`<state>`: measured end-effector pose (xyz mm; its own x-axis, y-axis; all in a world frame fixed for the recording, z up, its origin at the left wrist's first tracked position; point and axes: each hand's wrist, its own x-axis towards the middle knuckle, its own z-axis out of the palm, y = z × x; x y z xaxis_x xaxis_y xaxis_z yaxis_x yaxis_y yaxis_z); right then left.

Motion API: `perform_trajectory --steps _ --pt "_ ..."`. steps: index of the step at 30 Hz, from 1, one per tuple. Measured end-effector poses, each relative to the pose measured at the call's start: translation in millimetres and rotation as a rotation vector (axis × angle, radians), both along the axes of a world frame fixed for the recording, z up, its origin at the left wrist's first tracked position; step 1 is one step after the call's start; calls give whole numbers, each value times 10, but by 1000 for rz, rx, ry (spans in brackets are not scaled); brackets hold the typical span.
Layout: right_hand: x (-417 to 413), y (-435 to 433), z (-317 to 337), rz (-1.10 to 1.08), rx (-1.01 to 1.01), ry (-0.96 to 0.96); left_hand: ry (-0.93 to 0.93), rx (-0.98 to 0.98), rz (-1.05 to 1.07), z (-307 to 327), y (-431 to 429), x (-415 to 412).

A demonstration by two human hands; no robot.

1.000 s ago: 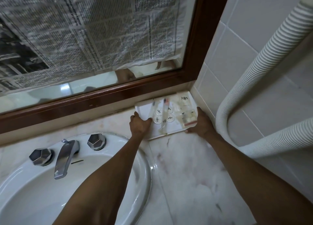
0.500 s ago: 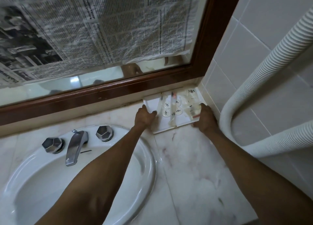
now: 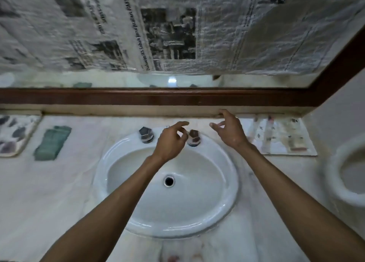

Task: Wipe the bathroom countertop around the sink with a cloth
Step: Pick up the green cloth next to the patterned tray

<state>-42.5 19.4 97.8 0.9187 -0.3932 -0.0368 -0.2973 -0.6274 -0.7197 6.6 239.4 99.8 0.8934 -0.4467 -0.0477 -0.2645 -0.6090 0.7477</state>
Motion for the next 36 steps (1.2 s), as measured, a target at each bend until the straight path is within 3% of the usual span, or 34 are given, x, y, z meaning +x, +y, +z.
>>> perform_trajectory --steps 4,11,19,27,31,36 --pt "464 1076 137 144 40 -8 -17 -26 113 118 1113 138" --pt "1034 2963 145 354 45 37 -81 92 296 126 3022 462" --pt "1448 4331 -219 441 30 110 -1 176 513 -240 4520 1034" --pt "1971 4943 -816 456 -53 221 140 251 644 -828 5176 1719" --pt "2259 5100 -1090 453 -79 166 174 254 671 -1034 5182 2039" --pt "2506 5244 -1316 414 -138 97 91 400 618 -1210 5068 2161"
